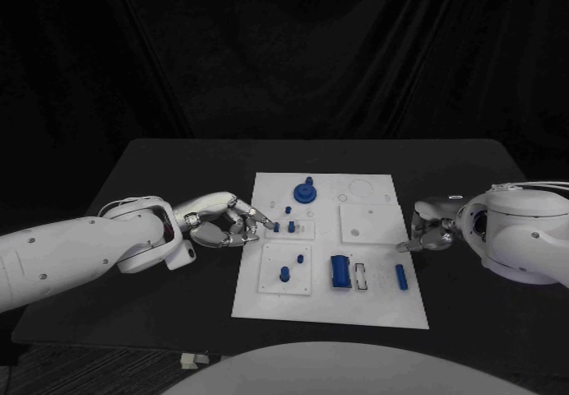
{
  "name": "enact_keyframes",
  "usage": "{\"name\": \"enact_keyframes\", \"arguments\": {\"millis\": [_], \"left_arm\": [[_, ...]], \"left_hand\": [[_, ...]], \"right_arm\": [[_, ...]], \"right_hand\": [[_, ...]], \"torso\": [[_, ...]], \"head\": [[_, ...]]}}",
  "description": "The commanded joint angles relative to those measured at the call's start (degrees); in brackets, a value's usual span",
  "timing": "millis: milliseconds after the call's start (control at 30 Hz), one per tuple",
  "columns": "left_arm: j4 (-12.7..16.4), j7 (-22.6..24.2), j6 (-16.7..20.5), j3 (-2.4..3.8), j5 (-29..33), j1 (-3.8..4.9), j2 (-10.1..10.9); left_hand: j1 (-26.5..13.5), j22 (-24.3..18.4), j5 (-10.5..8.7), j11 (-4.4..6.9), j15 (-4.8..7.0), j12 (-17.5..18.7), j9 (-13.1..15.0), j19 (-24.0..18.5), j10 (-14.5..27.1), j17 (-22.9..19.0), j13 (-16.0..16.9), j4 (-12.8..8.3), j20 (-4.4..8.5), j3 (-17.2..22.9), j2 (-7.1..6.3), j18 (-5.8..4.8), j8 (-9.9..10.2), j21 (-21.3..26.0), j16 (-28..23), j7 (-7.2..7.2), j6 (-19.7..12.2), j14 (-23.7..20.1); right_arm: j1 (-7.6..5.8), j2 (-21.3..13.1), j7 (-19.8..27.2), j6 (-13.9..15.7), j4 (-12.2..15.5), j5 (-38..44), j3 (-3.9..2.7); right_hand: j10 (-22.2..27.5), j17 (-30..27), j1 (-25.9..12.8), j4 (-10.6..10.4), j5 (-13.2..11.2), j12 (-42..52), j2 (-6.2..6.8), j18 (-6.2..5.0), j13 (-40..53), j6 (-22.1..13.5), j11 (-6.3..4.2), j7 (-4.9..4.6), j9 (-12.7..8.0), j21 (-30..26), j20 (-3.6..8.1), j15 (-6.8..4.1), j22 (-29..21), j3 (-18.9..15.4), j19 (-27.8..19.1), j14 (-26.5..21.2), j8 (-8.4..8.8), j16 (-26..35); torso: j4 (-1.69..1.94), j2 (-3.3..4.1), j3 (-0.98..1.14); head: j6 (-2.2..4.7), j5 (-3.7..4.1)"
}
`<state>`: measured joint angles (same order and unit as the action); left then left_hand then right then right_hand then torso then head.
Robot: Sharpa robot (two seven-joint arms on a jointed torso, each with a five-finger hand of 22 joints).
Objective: Assemble the parts on the task board
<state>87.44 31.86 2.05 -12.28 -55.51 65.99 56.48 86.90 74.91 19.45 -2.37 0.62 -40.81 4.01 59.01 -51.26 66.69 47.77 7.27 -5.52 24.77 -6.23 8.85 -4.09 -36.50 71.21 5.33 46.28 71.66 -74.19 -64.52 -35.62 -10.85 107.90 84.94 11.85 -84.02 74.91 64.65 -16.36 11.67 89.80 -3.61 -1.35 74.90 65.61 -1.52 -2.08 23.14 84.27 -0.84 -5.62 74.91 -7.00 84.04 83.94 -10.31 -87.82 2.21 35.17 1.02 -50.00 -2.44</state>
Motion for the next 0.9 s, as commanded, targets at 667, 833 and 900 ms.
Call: {"name": "enact_keyframes", "arguments": {"millis": [667,833,900], "left_arm": [[0.08,0.7,-0.51,0.04,0.52,-0.06,-0.09],[0.08,0.67,-0.56,0.04,0.52,-0.06,-0.13],[0.07,0.66,-0.57,0.04,0.52,-0.06,-0.14]], "left_hand": [[-0.36,2.43,0.32,0.17,-0.05,-0.24,0.05,-0.32,-0.22,-0.06,-0.08,0.0,-0.15,0.39,0.01,0.67,-0.28,-0.33,-0.18,0.13,0.44,-0.34],[-0.36,2.43,0.32,0.17,-0.05,-0.24,0.05,-0.32,-0.22,-0.06,-0.08,0.0,-0.15,0.39,0.01,0.67,-0.28,-0.33,-0.18,0.13,0.44,-0.34],[-0.36,2.43,0.32,0.17,-0.05,-0.24,0.05,-0.32,-0.22,-0.06,-0.08,0.0,-0.15,0.39,0.01,0.67,-0.28,-0.33,-0.18,0.13,0.44,-0.34]], "right_arm": [[3.87,1.74,-1.85,0.04,-0.85,-4.26,0.01],[4.7,1.81,-1.85,1.31,-0.91,-4.32,0.01],[4.96,1.84,-1.85,1.88,-0.93,-4.3,0.01]], "right_hand": [[-5.98,9.4,-3.34,1.04,-4.62,0.2,0.43,-0.38,15.1,3.37,-0.96,0.54,-2.78,-1.31,0.62,-0.72,12.8,1.03,2.68,4.94,1.87,0.71],[-5.98,8.55,-1.72,2.33,-1.4,0.2,0.98,-0.52,15.1,2.74,-0.9,0.35,-3.61,-2.03,0.49,-0.49,12.59,2.03,2.39,4.77,2.96,1.16],[-5.98,8.33,-1.41,2.59,-0.68,0.2,1.11,-0.56,15.1,2.68,-0.88,0.33,-3.71,-2.18,0.41,-0.4,12.54,2.23,2.33,4.72,3.11,1.29]], "torso": [[0.0,-0.02,0.02],[-0.01,-0.01,0.03],[-0.04,-0.01,0.03]], "head": [[0.0,-0.1],[0.0,0.07],[0.0,0.05]]}}
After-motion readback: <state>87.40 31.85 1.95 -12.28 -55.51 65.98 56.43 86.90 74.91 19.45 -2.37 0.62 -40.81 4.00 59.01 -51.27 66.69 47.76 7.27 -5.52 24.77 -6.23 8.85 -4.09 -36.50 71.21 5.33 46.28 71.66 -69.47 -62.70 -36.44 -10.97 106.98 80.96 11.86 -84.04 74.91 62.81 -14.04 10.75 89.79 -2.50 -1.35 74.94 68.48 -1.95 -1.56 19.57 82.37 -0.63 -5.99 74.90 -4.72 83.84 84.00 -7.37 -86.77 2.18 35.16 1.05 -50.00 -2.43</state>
